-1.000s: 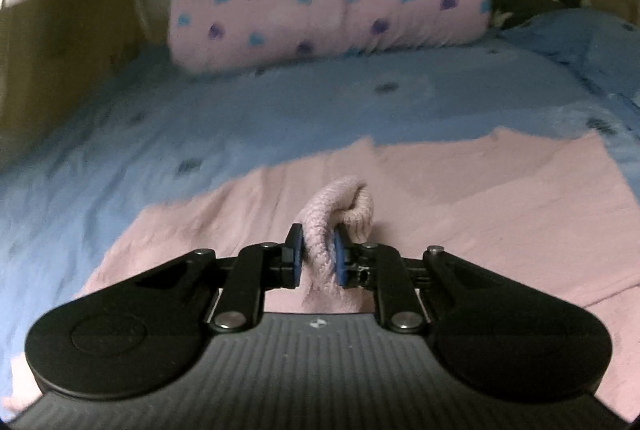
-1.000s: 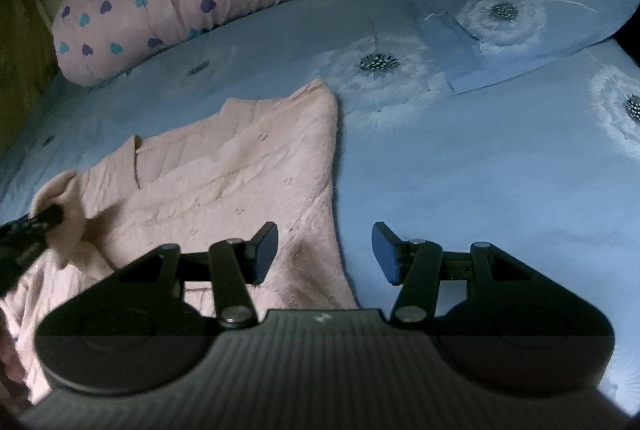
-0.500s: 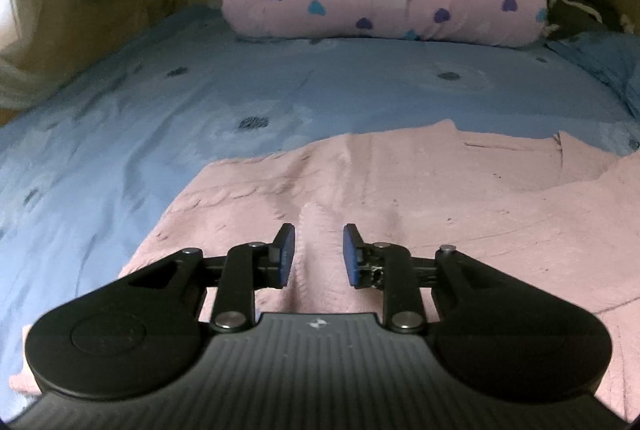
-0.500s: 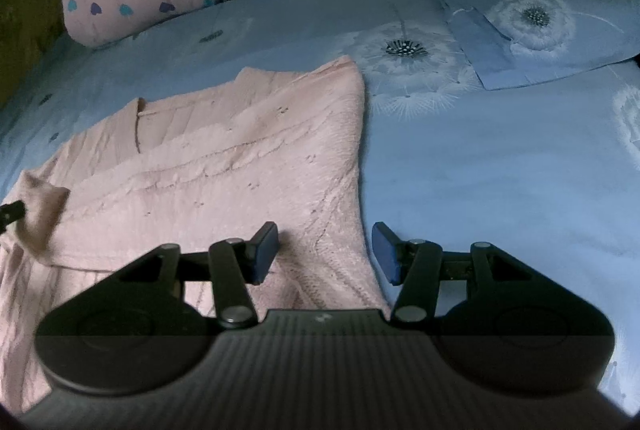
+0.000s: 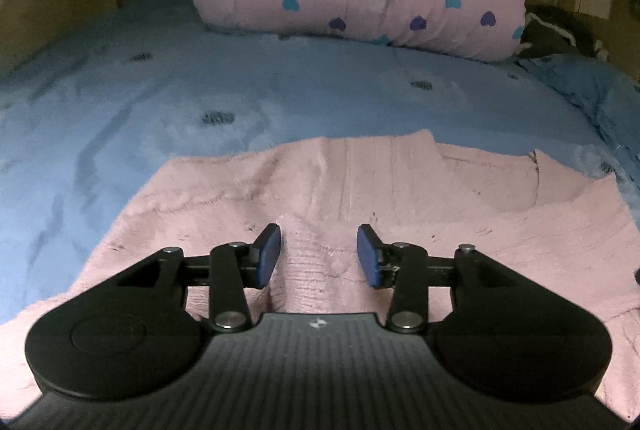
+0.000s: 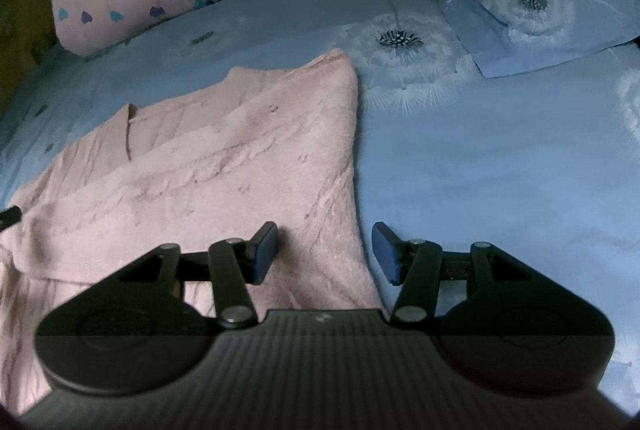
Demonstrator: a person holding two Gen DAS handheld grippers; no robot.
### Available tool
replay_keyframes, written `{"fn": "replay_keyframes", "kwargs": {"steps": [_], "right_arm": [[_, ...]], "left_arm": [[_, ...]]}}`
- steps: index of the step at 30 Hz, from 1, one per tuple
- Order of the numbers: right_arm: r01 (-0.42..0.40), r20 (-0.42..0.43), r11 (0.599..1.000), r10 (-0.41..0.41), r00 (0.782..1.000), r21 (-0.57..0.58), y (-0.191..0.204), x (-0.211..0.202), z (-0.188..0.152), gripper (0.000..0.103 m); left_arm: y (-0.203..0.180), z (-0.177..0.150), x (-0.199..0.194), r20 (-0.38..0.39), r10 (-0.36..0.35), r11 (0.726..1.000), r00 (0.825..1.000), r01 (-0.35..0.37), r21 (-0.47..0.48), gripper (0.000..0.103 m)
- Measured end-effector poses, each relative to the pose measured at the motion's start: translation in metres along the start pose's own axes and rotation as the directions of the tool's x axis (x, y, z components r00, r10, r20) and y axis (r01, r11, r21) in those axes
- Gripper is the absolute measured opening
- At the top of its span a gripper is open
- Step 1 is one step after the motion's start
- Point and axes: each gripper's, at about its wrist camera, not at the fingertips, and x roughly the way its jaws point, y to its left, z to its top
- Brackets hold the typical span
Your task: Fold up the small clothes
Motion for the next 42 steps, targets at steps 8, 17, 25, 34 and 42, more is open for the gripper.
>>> {"fn": "replay_keyframes", "kwargs": {"steps": [8, 17, 25, 34, 42], "right_arm": [[-0.003, 0.064, 0.999, 0.006, 0.998, -0.052, -0.007, 0.026, 0.024, 0.054], [-0.033, 0.092, 0.996, 0.041, 0.995, -0.082, 0.003, 0.059, 0.045, 0.055], [-0.083, 0.144, 0.996, 0.084, 0.986, -0.011, -0.007, 0.07, 0.047, 0.056], [-0.096, 0.182, 0.995, 0.098, 0.978, -0.022, -0.006, 0.068, 0.041, 0.031], [-0.054, 0.293, 0.998, 0.057, 0.954, -0.017, -0.007, 0.052, 0.041, 0.014]], "left_arm": [[0.021, 0.004, 0.022, -0.036, -0.114, 0.993, 0.993, 0.113, -0.033, 0.048], [0.012, 0.005, 0.033, -0.032, -0.128, 0.991, 0.991, 0.129, 0.038, 0.048], [-0.004, 0.0, 0.024, 0.007, -0.113, 0.986, 0.994, 0.112, 0.121, 0.027], [-0.004, 0.001, 0.019, 0.039, -0.105, 0.989, 0.994, 0.1, 0.109, 0.013], [-0.005, 0.012, 0.007, 0.177, -0.053, 0.992, 0.983, 0.032, 0.118, 0.01]]}}
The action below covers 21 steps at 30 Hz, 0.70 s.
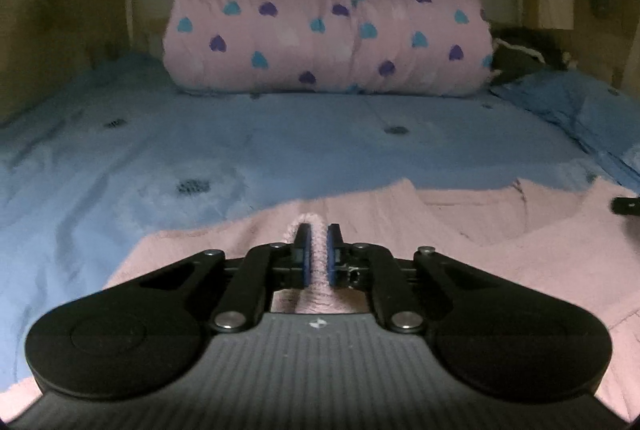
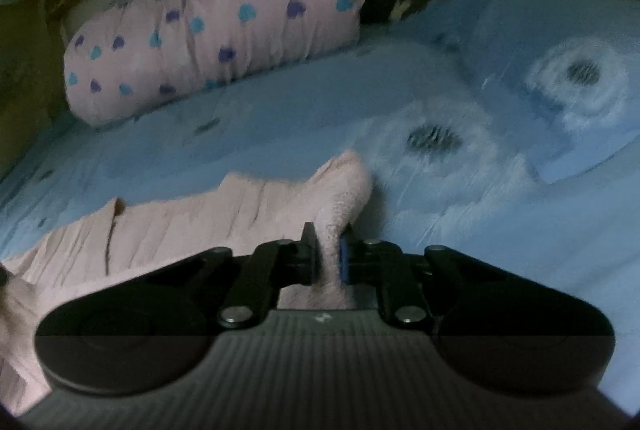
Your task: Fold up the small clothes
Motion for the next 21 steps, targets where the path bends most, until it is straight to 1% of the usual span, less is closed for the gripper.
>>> {"fn": "replay_keyframes", "kwargs": {"steps": [2, 3, 4, 5, 7, 9, 10, 12, 13, 14, 15, 17, 19, 21], "right_arm": [[0.034, 0.036, 0.999, -0.034, 0.999, 0.0, -0.003, -0.002, 0.001, 0.014], [0.049, 0.041, 0.999, -0.049, 0.998, -0.002, -0.005, -0.002, 0.001, 0.014], [0.059, 0.031, 0.998, -0.058, 0.998, -0.005, -0.007, 0.0, -0.001, 0.014], [0.057, 0.01, 0.998, -0.057, 0.998, -0.001, -0.009, 0.004, -0.002, 0.014], [0.065, -0.047, 0.998, -0.064, 0.997, 0.018, -0.013, 0.012, -0.004, 0.016], [0.06, -0.059, 0.998, -0.058, 0.997, 0.027, -0.014, 0.012, -0.004, 0.017], [0.065, -0.065, 0.998, -0.063, 0.996, 0.024, -0.013, 0.012, -0.003, 0.02], [0.078, -0.069, 0.997, -0.077, 0.995, 0.009, -0.009, 0.01, -0.002, 0.022], [0.086, -0.074, 0.996, -0.086, 0.994, 0.0, -0.008, 0.009, -0.001, 0.024], [0.094, -0.081, 0.996, -0.094, 0.992, -0.005, -0.006, 0.007, 0.001, 0.024], [0.1, -0.084, 0.995, -0.1, 0.991, -0.008, -0.005, 0.005, 0.003, 0.024], [0.11, -0.078, 0.994, -0.111, 0.991, -0.018, -0.002, -0.005, 0.008, 0.025], [0.117, -0.077, 0.993, -0.118, 0.99, -0.018, 0.001, -0.015, 0.013, 0.025], [0.09, -0.086, 0.996, -0.089, 0.992, 0.005, 0.002, -0.027, 0.014, 0.027]], "left_arm": [[0.002, -0.003, 0.009, -0.039, 0.009, 1.0, 0.999, -0.009, 0.005, 0.01], [0.002, -0.006, 0.017, -0.08, 0.018, 1.0, 0.997, -0.017, 0.016, 0.01], [0.002, -0.01, 0.023, -0.12, 0.024, 0.999, 0.992, -0.021, 0.03, 0.011], [0.002, -0.014, 0.027, -0.136, 0.046, 0.999, 0.99, -0.041, 0.035, 0.011], [0.003, -0.015, 0.03, -0.127, 0.057, 0.998, 0.99, -0.053, 0.039, 0.012], [0.004, -0.013, 0.029, -0.123, 0.049, 0.998, 0.991, -0.045, 0.032, 0.013], [0.004, -0.012, 0.027, -0.122, 0.041, 0.999, 0.992, -0.039, 0.023, 0.013], [0.005, -0.006, 0.022, -0.125, 0.023, 1.0, 0.992, -0.022, 0.007, 0.017], [0.005, -0.004, 0.019, -0.122, 0.018, 1.0, 0.992, -0.018, 0.0, 0.024], [0.005, -0.001, 0.015, -0.114, 0.013, 1.0, 0.993, -0.014, -0.007, 0.038], [0.004, 0.003, 0.01, -0.104, 0.007, 1.0, 0.995, -0.009, -0.012, 0.053], [0.001, 0.006, 0.001, -0.093, -0.009, 1.0, 0.996, 0.008, -0.008, 0.061], [-0.005, 0.007, -0.004, -0.11, -0.035, 0.999, 0.993, 0.037, 0.013, 0.061], [-0.011, 0.003, -0.004, -0.15, -0.046, 0.998, 0.988, 0.053, 0.044, 0.062]]}}
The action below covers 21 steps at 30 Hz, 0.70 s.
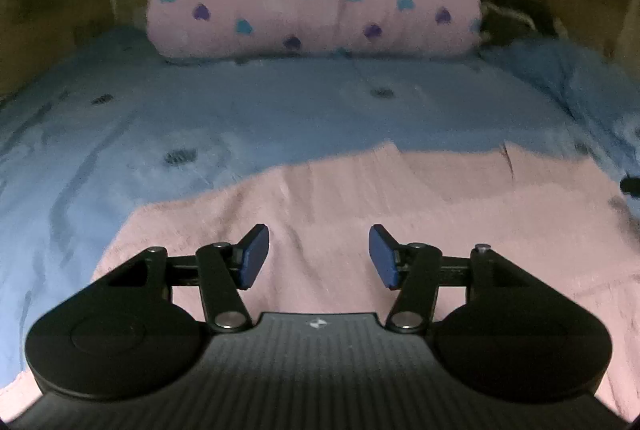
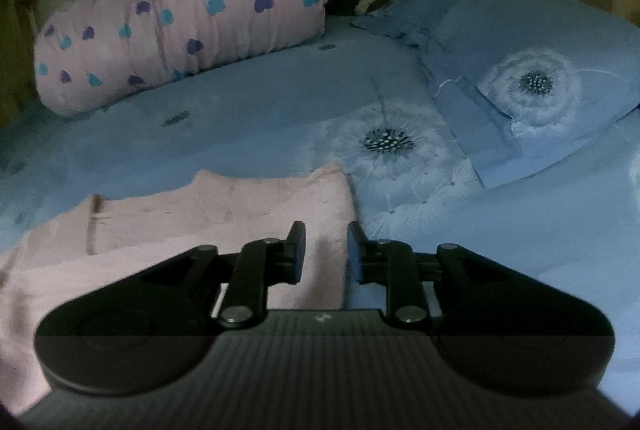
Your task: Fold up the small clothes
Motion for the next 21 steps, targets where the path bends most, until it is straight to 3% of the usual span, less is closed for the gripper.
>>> {"fn": "replay_keyframes", "kwargs": {"steps": [6, 9, 14, 21], "right_arm": [[-0.068, -0.119, 0.995, 0.076, 0.99, 0.072, 0.008, -0.025, -0.008, 0.027], [-0.085, -0.164, 0.992, 0.1, 0.981, 0.098, 0.015, -0.023, -0.014, 0.027], [-0.063, -0.23, 0.998, 0.063, 0.971, 0.006, 0.027, -0.009, -0.029, 0.026], [-0.078, -0.222, 0.997, 0.077, 0.972, 0.004, 0.024, -0.007, -0.031, 0.025]], "left_arm": [[-0.009, -0.017, 0.019, -0.124, 0.056, 0.998, 0.991, -0.05, 0.046, 0.062], [-0.007, -0.019, 0.022, -0.125, 0.059, 0.998, 0.99, -0.055, 0.037, 0.064], [-0.002, -0.018, 0.023, -0.132, 0.052, 0.999, 0.99, -0.051, 0.012, 0.066], [0.005, -0.013, -0.003, -0.102, 0.047, 0.999, 0.994, -0.047, 0.002, 0.066]]}}
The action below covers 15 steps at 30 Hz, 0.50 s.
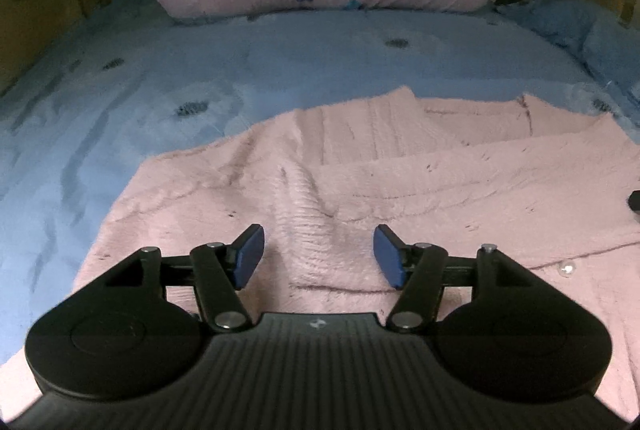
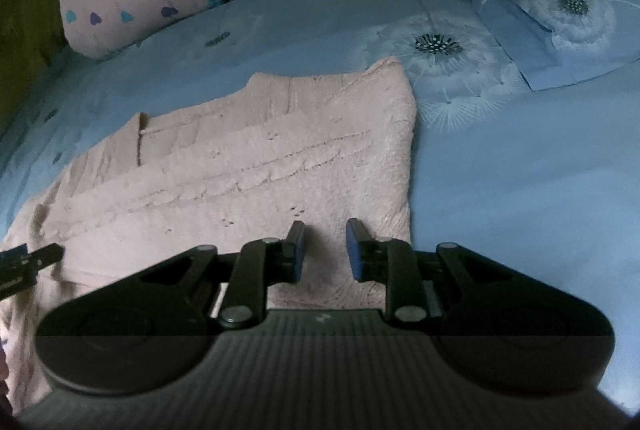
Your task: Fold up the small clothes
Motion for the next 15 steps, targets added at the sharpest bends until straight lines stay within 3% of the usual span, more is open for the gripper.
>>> {"fn": "replay_keyframes", "kwargs": {"steps": [7, 12, 15], "right_arm": [[-0.05, 0.036, 0.999, 0.05, 0.998, 0.011, 0.011, -0.039, -0.009, 0.028], [-0.086, 0.04, 0.994, 0.089, 0.995, -0.07, 0.029, -0.076, -0.032, 0.028], [-0.094, 0.063, 0.99, 0.101, 0.993, -0.105, 0.033, -0.1, -0.045, 0.028]], "left_arm": [[0.027, 0.002, -0.051, 0.029, 0.006, 0.997, 1.0, -0.004, -0.072, 0.067], [0.051, -0.002, -0.099, 0.053, 0.083, 0.996, 0.995, -0.083, -0.019, 0.068], [0.072, -0.007, -0.125, 0.051, 0.11, 0.993, 0.993, -0.107, -0.058, 0.068]]}}
